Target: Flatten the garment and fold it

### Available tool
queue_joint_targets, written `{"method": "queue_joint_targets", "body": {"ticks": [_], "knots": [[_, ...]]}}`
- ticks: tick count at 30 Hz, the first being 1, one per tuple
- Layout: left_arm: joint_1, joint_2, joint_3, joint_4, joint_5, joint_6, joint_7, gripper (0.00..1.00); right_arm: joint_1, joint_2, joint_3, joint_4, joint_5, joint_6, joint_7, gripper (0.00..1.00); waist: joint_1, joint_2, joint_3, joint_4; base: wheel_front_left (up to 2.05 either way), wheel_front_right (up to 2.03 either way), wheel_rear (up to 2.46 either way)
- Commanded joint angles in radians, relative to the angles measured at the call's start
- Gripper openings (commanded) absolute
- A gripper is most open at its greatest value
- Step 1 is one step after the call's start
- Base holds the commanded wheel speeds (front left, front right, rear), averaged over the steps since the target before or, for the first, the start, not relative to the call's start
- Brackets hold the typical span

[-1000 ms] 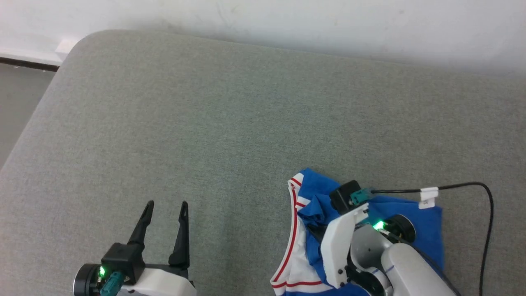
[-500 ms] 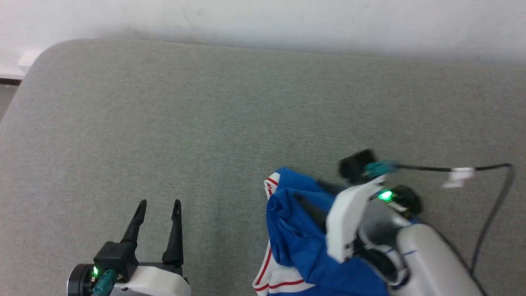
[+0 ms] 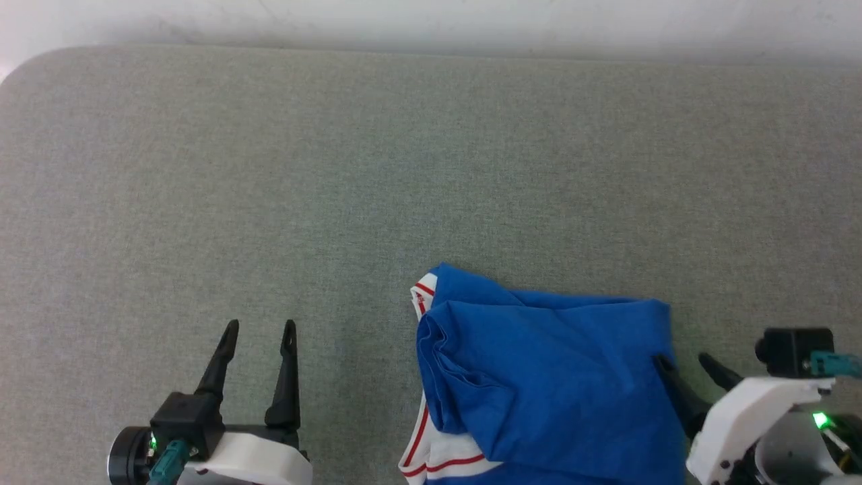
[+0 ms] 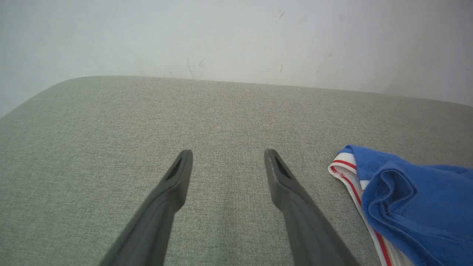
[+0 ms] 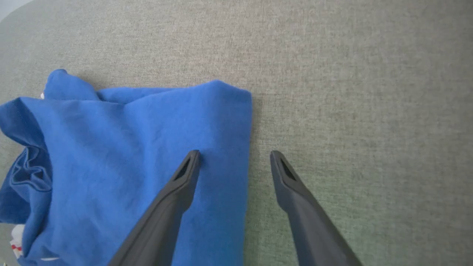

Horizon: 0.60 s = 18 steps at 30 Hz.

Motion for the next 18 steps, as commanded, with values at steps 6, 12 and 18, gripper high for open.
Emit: {"method": "queue_joint_targets", "body": {"ticks": [6, 12, 18], "knots": [[-0.028, 0.007, -0.002, -0.003, 0.007, 0.002, -0.001, 1.00, 0.026, 0.002, -0.030, 0.075, 0.028, -0.001, 0.002, 1.00, -0.0001, 0.0000, -0.001, 0.021, 0.00, 0.00, 0.00], [-0.023, 0.022, -0.001, -0.013, 0.007, 0.004, 0.009, 1.00, 0.004, 0.002, 0.016, 0.161, 0.069, -0.001, -0.021, 1.00, -0.0001, 0.0000, -0.010, 0.040, 0.00, 0.00, 0.00], [-0.016, 0.029, -0.005, -0.023, 0.006, 0.006, 0.018, 1.00, -0.023, 0.002, 0.064, 0.223, 0.090, -0.001, -0.029, 0.00, -0.0001, 0.0000, -0.016, 0.044, 0.00, 0.00, 0.00]]}}
